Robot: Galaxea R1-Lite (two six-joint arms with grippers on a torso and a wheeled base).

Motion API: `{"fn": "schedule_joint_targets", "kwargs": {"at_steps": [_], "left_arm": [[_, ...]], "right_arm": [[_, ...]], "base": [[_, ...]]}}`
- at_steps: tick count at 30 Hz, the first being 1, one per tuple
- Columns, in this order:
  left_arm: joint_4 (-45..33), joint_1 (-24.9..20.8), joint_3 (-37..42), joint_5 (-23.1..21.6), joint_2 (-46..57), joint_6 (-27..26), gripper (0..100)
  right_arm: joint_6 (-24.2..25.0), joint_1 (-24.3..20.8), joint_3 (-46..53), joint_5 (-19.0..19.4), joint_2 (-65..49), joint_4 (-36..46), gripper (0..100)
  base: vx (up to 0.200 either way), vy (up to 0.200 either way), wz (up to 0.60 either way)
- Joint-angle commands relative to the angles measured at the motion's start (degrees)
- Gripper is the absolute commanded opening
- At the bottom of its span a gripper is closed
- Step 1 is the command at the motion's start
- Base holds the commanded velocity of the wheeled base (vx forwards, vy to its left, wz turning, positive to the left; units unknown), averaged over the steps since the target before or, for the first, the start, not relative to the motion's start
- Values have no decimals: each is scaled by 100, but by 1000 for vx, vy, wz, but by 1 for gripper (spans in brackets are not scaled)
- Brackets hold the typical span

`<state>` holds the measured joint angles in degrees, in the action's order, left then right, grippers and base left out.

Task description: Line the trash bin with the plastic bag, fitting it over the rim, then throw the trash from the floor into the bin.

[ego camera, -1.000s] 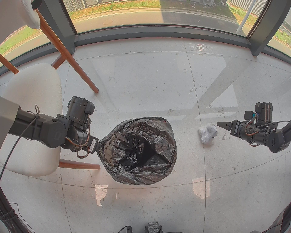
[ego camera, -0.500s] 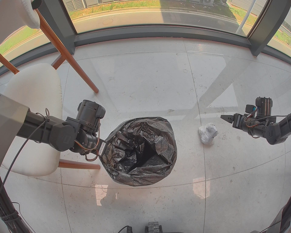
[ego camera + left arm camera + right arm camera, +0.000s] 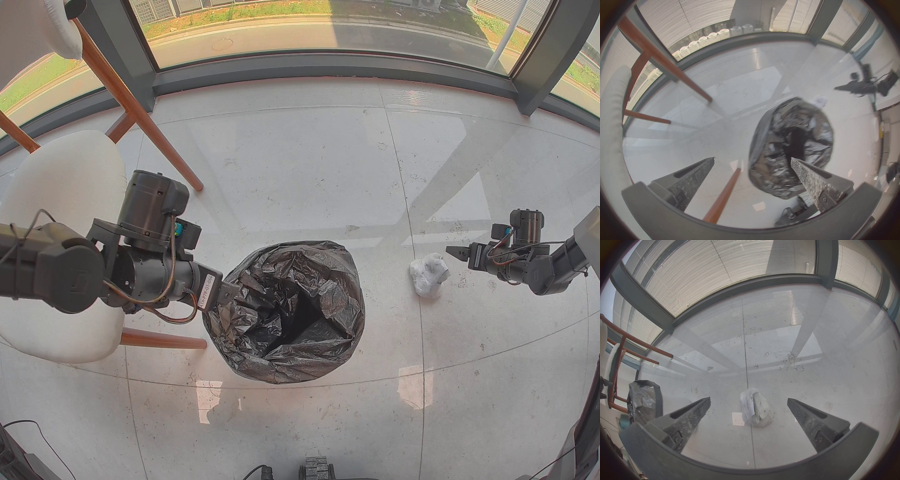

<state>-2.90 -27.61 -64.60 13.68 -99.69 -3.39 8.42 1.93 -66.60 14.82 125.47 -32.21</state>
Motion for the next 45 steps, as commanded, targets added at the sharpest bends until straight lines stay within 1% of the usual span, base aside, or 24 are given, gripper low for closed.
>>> {"fn": "schedule_joint_targets", "kwargs": {"at_steps": [1, 4, 6, 8, 9, 11, 15, 20, 21, 24, 29, 30, 34, 35, 36, 37, 38, 39, 41, 44, 45], "left_arm": [[18, -394, 114, -463, 706, 75, 100], [193, -420, 184, -612, 732, 58, 100], [501, -420, 167, -691, 732, 49, 100], [703, -420, 140, -840, 732, 22, 100], [888, -438, 123, -1025, 732, -30, 100], [1169, -447, 176, -1192, 741, -101, 100], [1178, -631, 378, -1192, 1040, -83, 100], [1222, -631, 536, -1166, 1330, -83, 100], [1222, -631, 536, -1166, 1347, -83, 100], [1275, -631, 483, -1174, 1488, -83, 100], [1600, -631, 501, -1192, 1550, -83, 100], [1907, -631, 518, -1201, 1514, -74, 100], [2584, -631, 694, -1210, 1488, -57, 100], [2672, -640, 764, -1210, 1506, -48, 100], [2672, -640, 764, -1210, 1506, -48, 100], [2733, -640, 879, -1210, 1550, -48, 100], [2733, -640, 896, -1210, 1558, -48, 100], [2742, -640, 1046, -1201, 1611, -48, 100], [2742, -640, 1222, -1201, 1804, -48, 100], [2751, -631, 1432, -1210, 2024, -39, 100], [2751, -631, 1450, -1210, 2077, -30, 100]], "right_arm": [[-183, -8, -565, 12, 786, 30, 100], [-201, -61, -785, 12, 1024, 30, 100], [-245, -78, -996, 12, 1208, 30, 100], [-262, -131, -1163, 12, 1375, 30, 100], [-280, -175, -1330, 12, 1534, 39, 100], [-289, -228, -1549, 3, 1753, 48, 100], [-306, -316, -2006, 3, 2140, 232, 100], [-333, -324, -2463, 3, 2597, 320, 100], [-333, -324, -2472, 3, 2606, 329, 0], [-464, -289, -2753, -6, 2922, 329, 0], [-482, -272, -2736, 3, 2896, 329, 0], [-473, -263, -2639, 3, 2773, 320, 0], [-438, -263, -1989, 12, 1850, 303, 0], [-438, -272, -1787, 21, 1498, 312, 0], [-438, -272, -1787, 21, 1498, 312, 0], [-420, -342, -1409, 47, 786, 338, 0], [-412, -351, -1338, 56, 672, 338, 0], [-385, -500, -934, 144, -49, 417, 0], [-271, -852, -424, 223, -848, 575, 0], [10, -1476, 261, 205, -1850, 742, 0], [80, -1748, 446, 179, -2132, 769, 0]], "base": [[0, 0, 0], [0, 0, 0], [0, 0, 0], [0, 0, 0], [0, 0, 0], [0, 0, 0], [0, 0, 0], [0, 0, 0], [0, 0, 0], [0, 0, 0], [0, 0, 0], [0, 0, 0], [0, 0, 0], [0, 0, 0], [0, 0, 0], [0, 0, 0], [0, 0, 0], [0, 0, 0], [0, 0, 0], [0, 0, 0], [0, 0, 0]]}}
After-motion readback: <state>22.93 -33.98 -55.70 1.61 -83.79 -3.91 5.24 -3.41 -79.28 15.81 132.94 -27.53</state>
